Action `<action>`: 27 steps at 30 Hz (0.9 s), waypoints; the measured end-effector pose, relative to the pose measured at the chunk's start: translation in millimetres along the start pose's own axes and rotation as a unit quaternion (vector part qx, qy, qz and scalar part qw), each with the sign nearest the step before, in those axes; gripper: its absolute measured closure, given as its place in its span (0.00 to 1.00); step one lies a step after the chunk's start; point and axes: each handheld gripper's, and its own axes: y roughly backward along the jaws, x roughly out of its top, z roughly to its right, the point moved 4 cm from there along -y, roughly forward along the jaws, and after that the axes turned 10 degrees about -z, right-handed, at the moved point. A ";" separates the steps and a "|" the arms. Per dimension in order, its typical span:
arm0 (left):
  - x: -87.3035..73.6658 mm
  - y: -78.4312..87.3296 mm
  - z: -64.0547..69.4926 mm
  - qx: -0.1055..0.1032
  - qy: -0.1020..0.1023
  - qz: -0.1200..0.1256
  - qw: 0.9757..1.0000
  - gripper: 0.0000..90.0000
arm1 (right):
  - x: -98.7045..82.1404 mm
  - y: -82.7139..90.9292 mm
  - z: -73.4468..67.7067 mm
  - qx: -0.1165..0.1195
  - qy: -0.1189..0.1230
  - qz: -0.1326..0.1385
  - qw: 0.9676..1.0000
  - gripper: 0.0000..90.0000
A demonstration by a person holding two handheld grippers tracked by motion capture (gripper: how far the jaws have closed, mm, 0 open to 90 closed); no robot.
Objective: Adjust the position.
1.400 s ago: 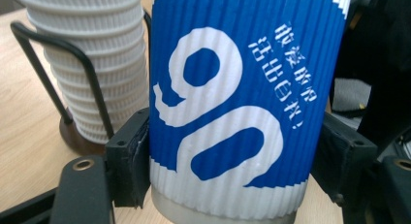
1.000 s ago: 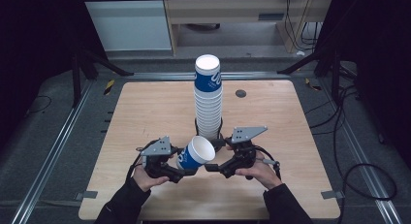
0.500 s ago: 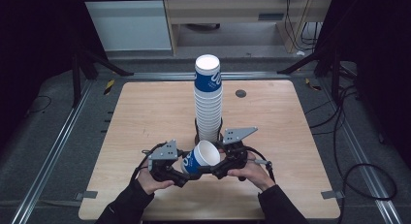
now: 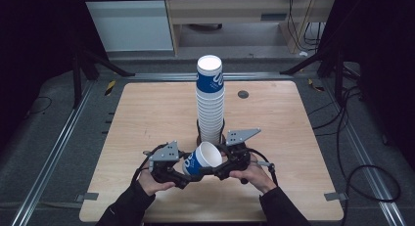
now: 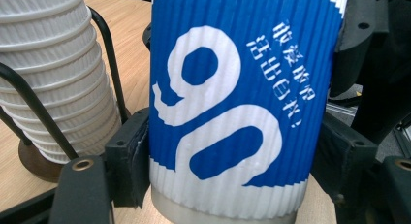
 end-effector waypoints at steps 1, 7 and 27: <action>0.1 0.1 0.2 0.001 0.000 0.000 1.000 0.28 | 0.1 0.1 -0.2 0.000 -0.001 0.000 1.000 0.19; 0.2 -0.9 1.0 0.006 -0.001 -0.007 1.000 0.23 | 1.0 1.7 -0.9 -0.004 -0.001 0.004 1.000 0.20; -15.1 19.1 -19.9 0.069 0.031 -0.033 0.997 0.16 | 4.8 48.2 7.8 -0.095 -0.004 0.037 0.995 0.20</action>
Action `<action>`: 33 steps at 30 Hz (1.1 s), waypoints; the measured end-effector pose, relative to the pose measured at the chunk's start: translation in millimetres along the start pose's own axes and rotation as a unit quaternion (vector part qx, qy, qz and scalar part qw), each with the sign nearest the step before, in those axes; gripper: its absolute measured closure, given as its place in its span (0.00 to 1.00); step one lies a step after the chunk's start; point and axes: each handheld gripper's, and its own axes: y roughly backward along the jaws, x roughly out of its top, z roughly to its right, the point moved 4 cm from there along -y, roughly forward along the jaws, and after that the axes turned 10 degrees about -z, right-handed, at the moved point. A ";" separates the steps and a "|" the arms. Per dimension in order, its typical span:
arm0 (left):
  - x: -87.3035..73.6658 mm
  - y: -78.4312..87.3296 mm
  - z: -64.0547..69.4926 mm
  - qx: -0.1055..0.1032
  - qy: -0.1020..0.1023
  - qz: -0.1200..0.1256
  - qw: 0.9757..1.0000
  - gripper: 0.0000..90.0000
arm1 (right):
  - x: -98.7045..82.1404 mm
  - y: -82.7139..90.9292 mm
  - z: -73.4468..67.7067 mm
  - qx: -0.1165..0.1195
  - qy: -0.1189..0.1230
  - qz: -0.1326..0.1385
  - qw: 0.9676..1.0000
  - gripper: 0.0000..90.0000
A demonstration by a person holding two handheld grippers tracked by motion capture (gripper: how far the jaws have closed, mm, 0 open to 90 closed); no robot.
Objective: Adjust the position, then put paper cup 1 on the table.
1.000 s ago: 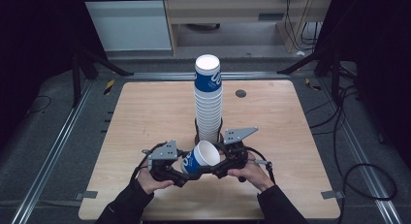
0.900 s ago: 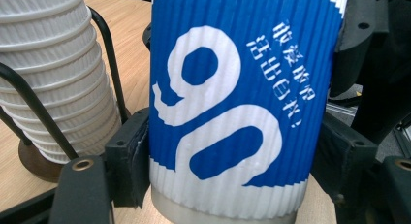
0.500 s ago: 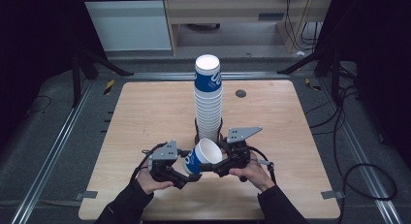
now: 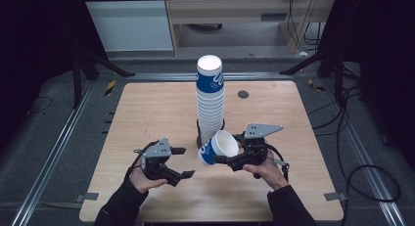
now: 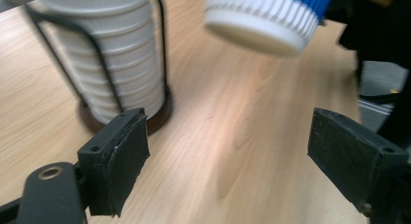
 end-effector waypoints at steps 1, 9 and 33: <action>-1.0 0.6 -1.9 0.007 0.001 -0.002 1.000 0.16 | -0.3 2.4 1.4 -0.009 -0.001 0.001 1.000 0.20; -9.3 8.0 -20.2 0.044 0.039 -0.007 0.998 0.16 | -4.7 15.4 13.3 -0.062 -0.012 -0.008 0.998 0.20; -39.1 26.8 -60.1 0.107 0.121 -0.014 0.987 0.17 | -15.0 65.0 63.8 -0.267 -0.067 -0.049 0.960 0.20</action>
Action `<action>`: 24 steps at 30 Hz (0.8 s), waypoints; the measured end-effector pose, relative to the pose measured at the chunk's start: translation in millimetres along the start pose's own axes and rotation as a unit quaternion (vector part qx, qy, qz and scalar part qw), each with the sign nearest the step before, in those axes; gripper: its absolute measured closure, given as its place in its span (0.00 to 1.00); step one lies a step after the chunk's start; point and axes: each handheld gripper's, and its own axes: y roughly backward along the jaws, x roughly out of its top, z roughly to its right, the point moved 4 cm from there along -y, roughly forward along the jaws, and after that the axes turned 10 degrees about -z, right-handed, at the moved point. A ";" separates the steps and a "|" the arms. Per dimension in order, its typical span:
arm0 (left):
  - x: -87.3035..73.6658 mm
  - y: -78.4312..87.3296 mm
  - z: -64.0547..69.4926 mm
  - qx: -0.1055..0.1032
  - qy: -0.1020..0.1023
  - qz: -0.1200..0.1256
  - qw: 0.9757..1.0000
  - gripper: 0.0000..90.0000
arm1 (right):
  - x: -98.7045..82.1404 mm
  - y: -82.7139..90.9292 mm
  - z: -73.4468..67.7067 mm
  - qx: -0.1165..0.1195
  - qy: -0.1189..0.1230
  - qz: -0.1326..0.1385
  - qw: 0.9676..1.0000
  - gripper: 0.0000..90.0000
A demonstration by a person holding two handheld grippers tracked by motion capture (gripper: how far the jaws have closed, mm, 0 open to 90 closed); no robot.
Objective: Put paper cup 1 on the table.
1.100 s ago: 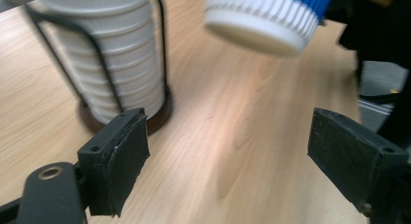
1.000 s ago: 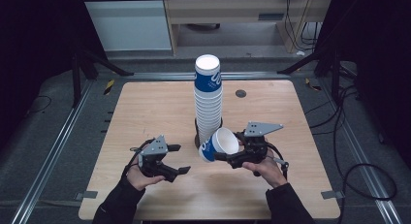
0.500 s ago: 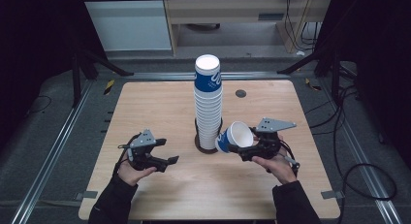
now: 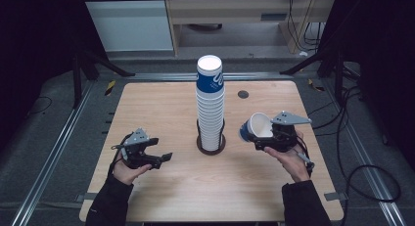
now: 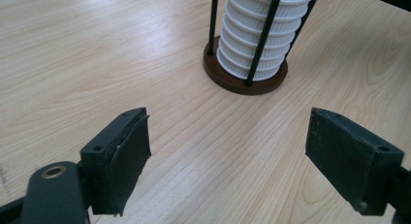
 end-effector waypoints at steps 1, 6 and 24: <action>-0.6 0.3 -1.3 0.002 0.002 -0.002 1.000 0.17 | -0.6 -0.3 3.2 -0.009 -0.002 -0.006 1.000 0.20; -3.0 1.6 -8.2 0.011 0.012 -0.005 1.000 0.18 | -4.1 1.1 19.7 -0.051 -0.013 -0.026 0.998 0.20; -8.7 -3.2 -19.9 0.028 0.022 -0.023 0.999 0.18 | -22.5 -7.6 67.0 -0.139 -0.051 -0.093 0.985 0.20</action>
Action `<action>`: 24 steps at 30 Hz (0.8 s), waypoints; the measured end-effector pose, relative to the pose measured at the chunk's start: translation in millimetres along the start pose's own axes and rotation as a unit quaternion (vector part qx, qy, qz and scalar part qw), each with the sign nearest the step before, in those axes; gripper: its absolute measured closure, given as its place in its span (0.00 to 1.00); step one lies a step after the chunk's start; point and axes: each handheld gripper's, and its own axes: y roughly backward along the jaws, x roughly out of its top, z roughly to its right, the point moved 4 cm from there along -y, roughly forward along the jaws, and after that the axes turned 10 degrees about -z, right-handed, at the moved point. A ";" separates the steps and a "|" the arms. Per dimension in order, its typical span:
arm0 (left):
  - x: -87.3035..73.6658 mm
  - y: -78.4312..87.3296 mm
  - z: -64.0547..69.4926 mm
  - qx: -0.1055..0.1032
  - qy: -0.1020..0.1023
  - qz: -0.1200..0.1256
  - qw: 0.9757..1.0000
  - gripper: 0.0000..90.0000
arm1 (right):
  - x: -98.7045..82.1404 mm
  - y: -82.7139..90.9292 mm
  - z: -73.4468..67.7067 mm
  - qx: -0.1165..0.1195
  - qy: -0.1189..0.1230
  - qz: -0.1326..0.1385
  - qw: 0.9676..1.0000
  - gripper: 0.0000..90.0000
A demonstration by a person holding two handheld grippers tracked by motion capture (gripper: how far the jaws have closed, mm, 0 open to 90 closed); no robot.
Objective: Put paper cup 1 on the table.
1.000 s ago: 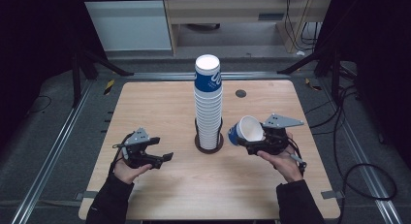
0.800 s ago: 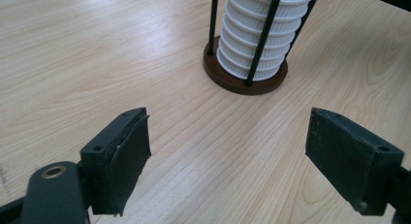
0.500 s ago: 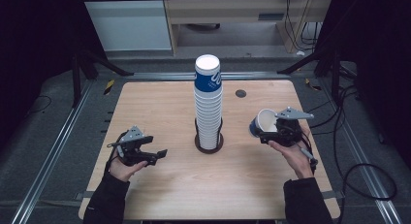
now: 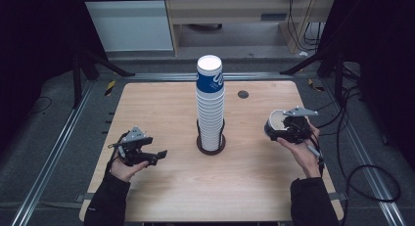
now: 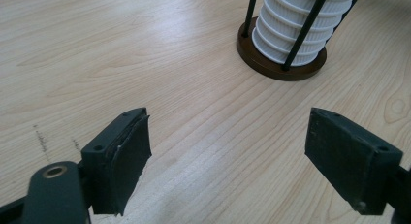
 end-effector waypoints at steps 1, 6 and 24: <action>0.0 1.1 -1.0 0.000 0.003 0.002 1.000 0.18 | -1.4 -3.2 4.7 -0.005 -0.004 -0.007 1.000 0.20; 0.6 1.7 -1.1 0.001 0.002 0.003 1.000 0.18 | -3.1 -10.4 10.9 -0.008 -0.009 -0.020 1.000 0.20; 0.7 1.8 0.1 -0.002 -0.003 0.003 1.000 0.18 | -9.7 -51.1 23.4 -0.010 -0.018 -0.080 0.997 0.19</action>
